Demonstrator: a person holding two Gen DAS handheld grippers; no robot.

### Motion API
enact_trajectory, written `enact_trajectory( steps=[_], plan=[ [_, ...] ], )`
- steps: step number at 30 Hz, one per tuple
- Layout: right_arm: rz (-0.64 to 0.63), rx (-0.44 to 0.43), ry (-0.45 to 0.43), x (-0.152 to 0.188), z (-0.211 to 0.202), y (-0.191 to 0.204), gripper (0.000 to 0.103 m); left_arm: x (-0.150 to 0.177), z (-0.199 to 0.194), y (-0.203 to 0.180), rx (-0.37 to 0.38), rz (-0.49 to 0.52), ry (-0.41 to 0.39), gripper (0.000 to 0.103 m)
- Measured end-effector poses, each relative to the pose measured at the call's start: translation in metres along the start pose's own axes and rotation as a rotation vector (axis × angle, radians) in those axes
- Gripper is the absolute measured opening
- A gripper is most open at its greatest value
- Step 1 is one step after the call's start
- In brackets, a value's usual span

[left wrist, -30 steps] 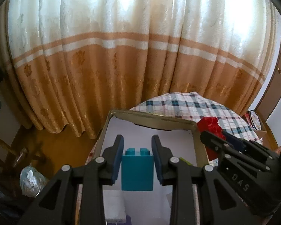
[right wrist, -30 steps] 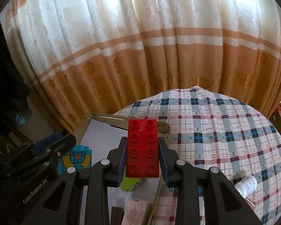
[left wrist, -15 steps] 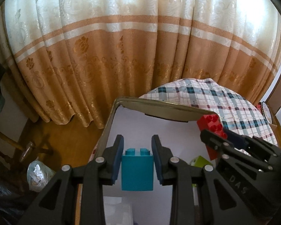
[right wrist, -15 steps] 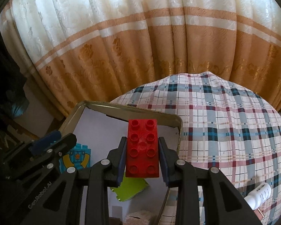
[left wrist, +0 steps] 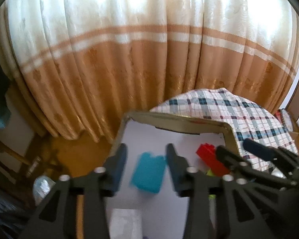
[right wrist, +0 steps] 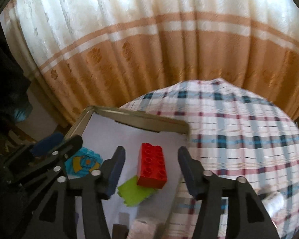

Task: Organize rigid objects
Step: 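Lower both bricks into the tray and open both grippers, then withdraw both grippers from the tray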

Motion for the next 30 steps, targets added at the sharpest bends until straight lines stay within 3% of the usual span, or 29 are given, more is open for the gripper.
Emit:
enact_trajectory(
  steps=[1,3,7,30],
  plan=[
    [0.015,0.003,-0.006,-0.001,-0.005,-0.003,0.059,-0.002,-0.005,0.002,-0.027,0.014,-0.013,0.072],
    [0.064,0.010,-0.019,0.001,-0.018,-0.013,0.062,-0.004,-0.012,0.005,-0.053,0.015,-0.028,0.087],
    [0.124,0.042,-0.058,0.007,-0.040,-0.028,0.069,-0.001,-0.027,0.004,-0.031,-0.009,-0.043,0.102],
    [0.180,0.149,-0.149,0.064,-0.138,-0.076,0.070,0.054,-0.096,-0.058,0.030,0.070,-0.055,0.102]
  ],
)
Point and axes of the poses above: each gripper's, at about its wrist camera, not at the fingertips, and z roughly the way its jaws point, y to its left, x to its underside, the point moved 9 cm from there along z, roughly the way its jaws point, and after that the axes turned 9 degrees about -y, right-handed, at the moved point
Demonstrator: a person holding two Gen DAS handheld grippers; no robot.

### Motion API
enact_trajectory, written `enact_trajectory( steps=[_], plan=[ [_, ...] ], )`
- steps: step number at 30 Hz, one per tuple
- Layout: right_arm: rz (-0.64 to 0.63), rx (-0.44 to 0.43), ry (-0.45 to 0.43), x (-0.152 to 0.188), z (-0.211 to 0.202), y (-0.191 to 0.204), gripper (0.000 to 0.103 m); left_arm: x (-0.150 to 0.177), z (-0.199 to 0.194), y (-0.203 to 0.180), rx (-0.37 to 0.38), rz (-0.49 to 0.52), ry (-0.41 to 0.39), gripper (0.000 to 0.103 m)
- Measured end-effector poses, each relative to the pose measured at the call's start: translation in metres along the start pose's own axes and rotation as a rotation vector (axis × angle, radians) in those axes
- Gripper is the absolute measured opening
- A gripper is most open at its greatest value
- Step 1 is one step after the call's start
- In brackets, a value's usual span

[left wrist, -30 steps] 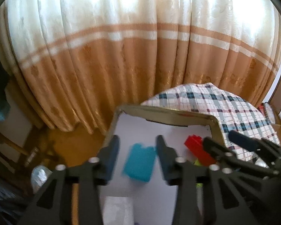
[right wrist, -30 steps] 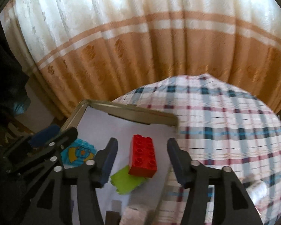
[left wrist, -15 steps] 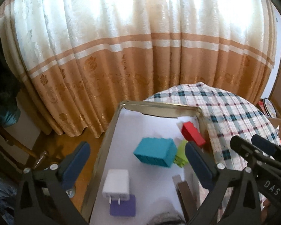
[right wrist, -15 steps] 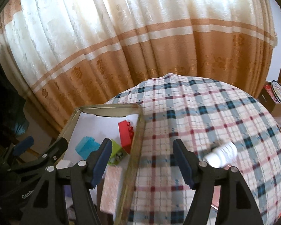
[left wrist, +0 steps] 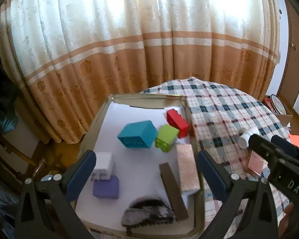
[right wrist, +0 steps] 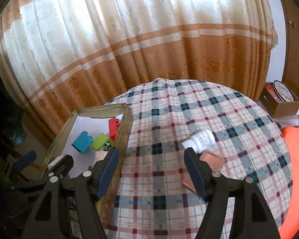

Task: Organize rigid objects
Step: 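Withdraw both grippers from the tray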

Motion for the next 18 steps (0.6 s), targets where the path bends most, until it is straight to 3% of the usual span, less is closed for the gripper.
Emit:
enact_trajectory(
  steps=[18],
  plan=[
    [0.044,0.070,-0.014,0.020,-0.027,-0.054,0.070,0.023,-0.019,-0.055,0.045,0.081,0.007,0.102]
  ],
)
Point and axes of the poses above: each gripper's, at about its wrist camera, not at the fingertips, and z roughly the way its jaws point, y to its left, x to its underside, the point moved 9 cm from there along z, roughly the way its jaws point, and after that the axes turned 9 degrees about -y, right-handed, at the moved point
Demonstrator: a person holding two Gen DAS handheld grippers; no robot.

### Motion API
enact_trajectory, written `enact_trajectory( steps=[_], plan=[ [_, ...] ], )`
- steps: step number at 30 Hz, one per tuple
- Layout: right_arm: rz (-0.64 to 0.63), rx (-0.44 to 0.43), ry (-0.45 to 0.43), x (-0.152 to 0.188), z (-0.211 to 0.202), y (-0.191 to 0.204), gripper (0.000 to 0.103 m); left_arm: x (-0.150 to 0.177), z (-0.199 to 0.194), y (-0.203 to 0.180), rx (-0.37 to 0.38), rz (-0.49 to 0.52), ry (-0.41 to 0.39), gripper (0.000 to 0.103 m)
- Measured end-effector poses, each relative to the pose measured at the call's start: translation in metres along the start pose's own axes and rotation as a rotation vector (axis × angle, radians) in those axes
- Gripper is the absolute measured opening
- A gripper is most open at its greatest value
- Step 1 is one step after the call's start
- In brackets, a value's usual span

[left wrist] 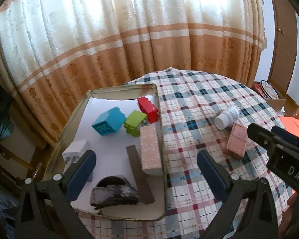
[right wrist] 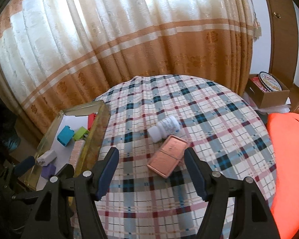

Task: Organize rigid objects
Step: 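Withdraw both grippers from the tray, then move the right gripper to the copper card case and close on it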

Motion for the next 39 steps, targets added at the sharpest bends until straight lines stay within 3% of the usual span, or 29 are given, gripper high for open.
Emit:
enact_trajectory(
  steps=[18,26,33,39],
  plan=[
    [-0.001,0.089,0.043,0.022,-0.008,-0.065,0.070,0.033,-0.015,-0.048,0.078,0.039,0.015,0.102],
    [0.007,0.096,0.068,0.027,-0.001,-0.074,0.070,0.040,-0.021,-0.057,0.101,0.029,0.000,0.102],
    [0.016,0.090,0.089,0.031,0.005,-0.075,0.070,0.047,-0.024,-0.068,0.121,0.078,-0.009,0.102],
    [0.029,0.074,0.123,0.034,0.015,-0.070,0.070,0.048,-0.026,-0.055,0.104,0.060,-0.014,0.102]
  ],
)
Point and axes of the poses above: each gripper's, at about its wrist camera, not at the fingertips, and z roughly the way its jaws point, y to its left, x to its underside, the point moved 9 cm from there along z, roughly the way its jaws point, and after that the axes turned 9 degrees about -y, right-handed, at the moved point
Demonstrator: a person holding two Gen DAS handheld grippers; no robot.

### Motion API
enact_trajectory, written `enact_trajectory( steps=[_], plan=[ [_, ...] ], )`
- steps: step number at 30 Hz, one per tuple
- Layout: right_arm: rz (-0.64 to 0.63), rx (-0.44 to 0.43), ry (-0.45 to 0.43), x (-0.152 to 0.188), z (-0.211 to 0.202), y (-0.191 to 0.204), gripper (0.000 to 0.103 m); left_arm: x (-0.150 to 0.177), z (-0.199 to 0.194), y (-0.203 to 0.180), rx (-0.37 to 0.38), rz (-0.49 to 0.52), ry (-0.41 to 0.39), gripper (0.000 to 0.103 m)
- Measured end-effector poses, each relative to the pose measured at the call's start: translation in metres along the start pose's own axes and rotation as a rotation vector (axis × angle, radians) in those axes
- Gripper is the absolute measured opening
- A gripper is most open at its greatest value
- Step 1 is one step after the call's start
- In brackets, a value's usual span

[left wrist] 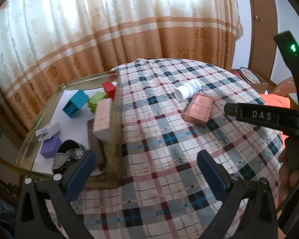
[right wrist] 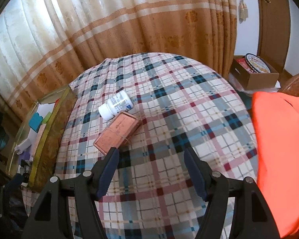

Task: Organize rigid objects
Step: 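Move the right gripper to the copper card case and close on it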

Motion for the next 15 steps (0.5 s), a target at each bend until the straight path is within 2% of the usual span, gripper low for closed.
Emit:
enact_trajectory(
  steps=[6,15],
  plan=[
    [0.003,-0.033,0.041,-0.005,0.024,0.021,0.070,-0.009,-0.006,0.031,-0.074,-0.040,-0.017,0.102],
    [-0.019,-0.016,0.113,-0.003,0.060,0.054,0.070,-0.021,-0.006,0.066,-0.111,-0.113,-0.028,0.102]
  ],
)
Point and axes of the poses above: each gripper's, at about its wrist camera, not at the fingertips, and z roughly the way its jaws point, y to its left, x to its underside, the point moved 9 cm from there along z, roughly the way its jaws point, and after that the axes turned 9 degrees about -y, right-handed, at the moved point
